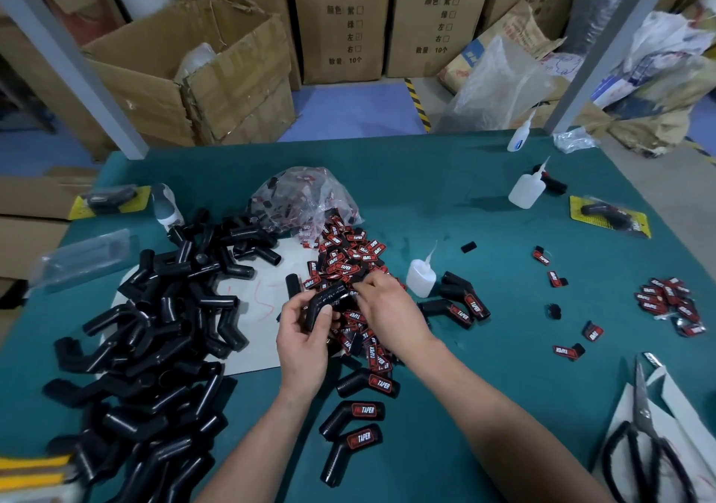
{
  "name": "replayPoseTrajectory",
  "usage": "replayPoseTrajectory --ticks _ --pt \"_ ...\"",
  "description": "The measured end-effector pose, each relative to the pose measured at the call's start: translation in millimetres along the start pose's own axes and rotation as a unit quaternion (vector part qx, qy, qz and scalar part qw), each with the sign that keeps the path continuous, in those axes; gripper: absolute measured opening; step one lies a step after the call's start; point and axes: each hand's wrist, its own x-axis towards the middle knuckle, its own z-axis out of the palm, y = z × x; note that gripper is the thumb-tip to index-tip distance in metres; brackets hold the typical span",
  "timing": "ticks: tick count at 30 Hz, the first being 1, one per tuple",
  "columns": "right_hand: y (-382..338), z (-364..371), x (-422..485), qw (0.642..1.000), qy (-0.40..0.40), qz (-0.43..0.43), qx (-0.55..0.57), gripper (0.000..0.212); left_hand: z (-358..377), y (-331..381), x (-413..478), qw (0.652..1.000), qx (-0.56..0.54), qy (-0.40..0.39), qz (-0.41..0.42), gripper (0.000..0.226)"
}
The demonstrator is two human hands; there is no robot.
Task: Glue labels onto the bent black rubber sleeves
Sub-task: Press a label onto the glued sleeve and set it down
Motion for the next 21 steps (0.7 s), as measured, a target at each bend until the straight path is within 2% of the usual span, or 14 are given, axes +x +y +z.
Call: replayPoseTrajectory --ticks 6,10,13,18,21 --pt "-0.8 4.0 6.9 0.999 -0.022 0.029 -0.024 0.023 1.7 0.6 0.6 1.0 0.009 0.005 0.002 0.036" --pt "-5.3 1.2 2.8 0.996 -0.004 0.002 -0.085 0.004 1.5 3.2 0.4 1.0 0.011 0.002 0.007 0.045" --pt "-3.8 1.9 -3.4 0.993 -0.001 -0.024 -0.112 0.022 1.8 2.2 0.3 1.0 0.013 0.002 0.008 0.043" --pt "1.7 2.6 -3.7 0.995 0.007 -0.038 -0.093 0.017 0.1 -0.6 0.1 1.0 0.009 0.003 0.002 0.04" --pt "0.9 4.1 -2.4 0.998 0.006 -0.005 -0.058 0.009 -0.3 -1.2 0.7 1.0 0.014 0.006 0.002 0.042"
